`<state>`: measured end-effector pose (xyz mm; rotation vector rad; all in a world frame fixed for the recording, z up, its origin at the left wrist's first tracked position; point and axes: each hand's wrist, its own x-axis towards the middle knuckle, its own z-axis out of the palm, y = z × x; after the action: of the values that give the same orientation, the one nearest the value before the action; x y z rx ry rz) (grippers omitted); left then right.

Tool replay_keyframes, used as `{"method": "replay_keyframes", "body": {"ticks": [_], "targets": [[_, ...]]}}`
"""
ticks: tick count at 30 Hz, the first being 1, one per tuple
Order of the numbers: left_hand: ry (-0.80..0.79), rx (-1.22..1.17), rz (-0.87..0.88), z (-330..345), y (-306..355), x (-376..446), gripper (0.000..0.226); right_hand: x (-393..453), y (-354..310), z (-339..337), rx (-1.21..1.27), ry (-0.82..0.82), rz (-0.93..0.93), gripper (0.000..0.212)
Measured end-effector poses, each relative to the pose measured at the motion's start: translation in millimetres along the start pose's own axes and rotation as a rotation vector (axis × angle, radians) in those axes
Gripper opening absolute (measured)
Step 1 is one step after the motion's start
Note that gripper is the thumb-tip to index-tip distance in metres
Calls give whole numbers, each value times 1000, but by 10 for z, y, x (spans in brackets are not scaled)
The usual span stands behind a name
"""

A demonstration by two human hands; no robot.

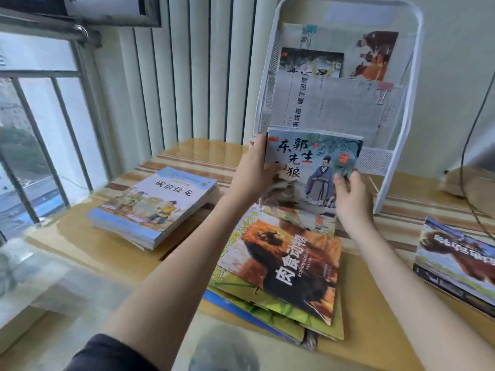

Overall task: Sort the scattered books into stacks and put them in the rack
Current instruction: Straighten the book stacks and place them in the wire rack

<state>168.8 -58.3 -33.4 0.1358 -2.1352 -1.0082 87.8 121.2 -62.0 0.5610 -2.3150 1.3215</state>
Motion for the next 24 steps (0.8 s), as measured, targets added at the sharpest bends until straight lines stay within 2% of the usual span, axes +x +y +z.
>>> {"method": "replay_keyframes", "body": {"ticks": [2,4,8,11,13,16,20,24], "targets": [[-10,116,-3,191,-215,-47,54,-59,271,98,-151,-86,46,39],[34,209,-1,345,-331,-102,46,-139,438,174,-210,-113,54,41],[108,152,-31,476,-418,-135,44,-249,479,242,-8,22,41,39],[98,406,-87,460,-530,-202,51,-247,518,228,-12,103,-6,37],[44,569,-207,454,-578,-259,58,-216,552,232,-20,104,-10,37],[-64,685,-360,440,-628,-342,68,-161,593,255,-37,88,1,35],[-96,827,-341,392,-606,-387,68,-128,601,273,-14,81,23,35],[-22,911,-309,390,-550,-435,58,-163,562,318,105,1,42,41]]}}
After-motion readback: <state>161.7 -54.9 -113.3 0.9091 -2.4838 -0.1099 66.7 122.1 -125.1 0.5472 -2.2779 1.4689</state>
